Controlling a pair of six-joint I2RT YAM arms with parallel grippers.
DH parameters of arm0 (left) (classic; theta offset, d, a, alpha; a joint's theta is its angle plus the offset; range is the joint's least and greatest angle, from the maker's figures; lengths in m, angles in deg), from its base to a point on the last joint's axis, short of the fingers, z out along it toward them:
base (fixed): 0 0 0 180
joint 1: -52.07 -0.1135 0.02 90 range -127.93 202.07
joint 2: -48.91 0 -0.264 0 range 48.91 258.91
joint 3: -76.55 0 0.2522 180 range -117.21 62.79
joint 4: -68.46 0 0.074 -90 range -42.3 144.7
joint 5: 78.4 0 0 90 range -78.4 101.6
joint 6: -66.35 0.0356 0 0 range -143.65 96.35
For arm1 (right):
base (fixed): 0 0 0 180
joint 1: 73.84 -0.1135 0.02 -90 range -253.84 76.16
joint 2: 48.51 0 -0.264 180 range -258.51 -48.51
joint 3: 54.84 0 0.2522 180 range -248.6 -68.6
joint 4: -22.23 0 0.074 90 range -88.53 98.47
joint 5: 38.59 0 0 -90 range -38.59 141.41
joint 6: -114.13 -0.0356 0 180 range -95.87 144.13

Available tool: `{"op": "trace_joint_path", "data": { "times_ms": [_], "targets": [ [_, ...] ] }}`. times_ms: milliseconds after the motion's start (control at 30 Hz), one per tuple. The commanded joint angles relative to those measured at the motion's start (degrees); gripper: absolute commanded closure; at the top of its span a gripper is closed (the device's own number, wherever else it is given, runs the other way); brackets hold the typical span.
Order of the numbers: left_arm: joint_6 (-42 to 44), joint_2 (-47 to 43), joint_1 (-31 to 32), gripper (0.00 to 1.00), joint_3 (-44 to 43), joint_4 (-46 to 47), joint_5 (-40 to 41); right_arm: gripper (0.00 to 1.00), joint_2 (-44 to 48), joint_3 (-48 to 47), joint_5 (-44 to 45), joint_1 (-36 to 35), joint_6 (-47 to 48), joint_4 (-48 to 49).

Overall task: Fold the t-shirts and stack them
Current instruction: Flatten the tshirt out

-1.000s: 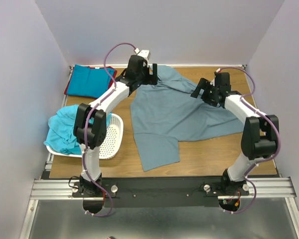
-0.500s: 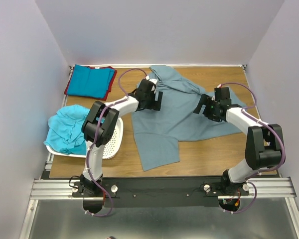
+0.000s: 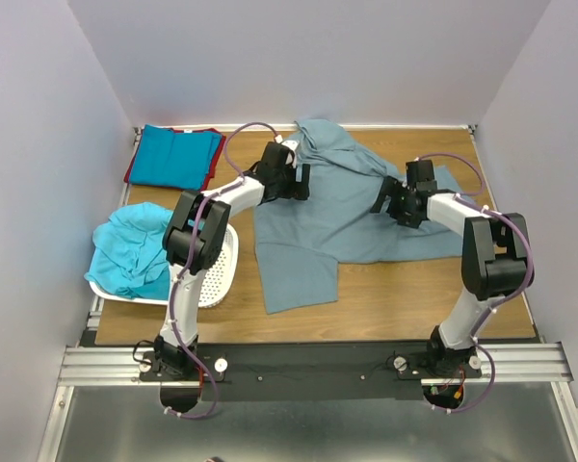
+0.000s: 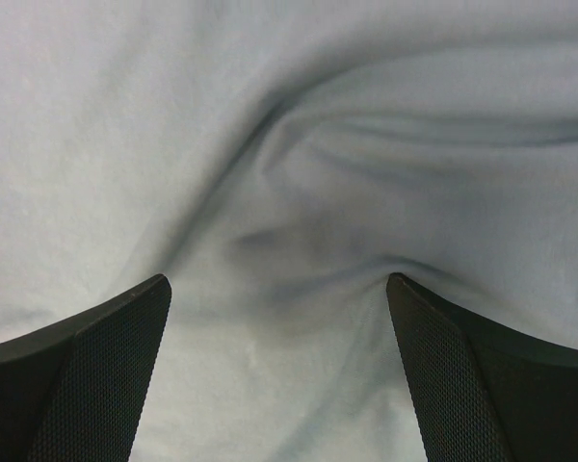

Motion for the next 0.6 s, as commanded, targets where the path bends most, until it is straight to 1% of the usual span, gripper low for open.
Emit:
{"op": "trace_joint_path", "data": {
  "times_ms": [0, 167, 200, 267, 367, 400, 500, 567],
  "targets": [
    [0.2, 3.7, -1.5, 0.04, -4.3, -3.5, -2.3, 0.00, -6.3, -4.2, -1.1, -0.4, 1.0, -1.4],
    [0.9, 7.3, -2.9, 0.04, -10.7, -5.0, -1.7, 0.00, -9.2, -9.8, -3.1, -0.4, 1.6, -1.9],
    [1.3, 8.0, -2.9, 0.04, -13.0, -6.3, -1.5, 0.00, -8.7, -11.2, -3.1, -0.4, 1.8, -2.4],
    [1.8, 7.8, -2.9, 0.04, -14.1, -6.8, -1.4, 0.00, -7.3, -12.1, -2.8, -0.5, 2.2, -3.4],
    [1.9, 4.5, -2.7, 0.04, -13.3, -5.7, -0.4, 0.00, -2.0, -11.8, 0.3, -0.4, 2.2, -4.1],
    [1.9, 2.1, -2.7, 0.04, -11.9, -5.0, 0.6, 0.00, 1.2, -11.2, 2.7, -0.3, 2.2, -4.9],
    [2.3, -2.4, -2.7, 0.03, -9.1, -3.9, 2.1, 0.00, 5.9, -9.3, 7.2, 0.3, 2.4, -7.7],
    [2.8, -9.3, -2.7, 0.02, -3.4, -1.4, 3.2, 0.00, 10.6, -5.7, 12.4, 3.3, 2.4, -9.1]
  ]
}}
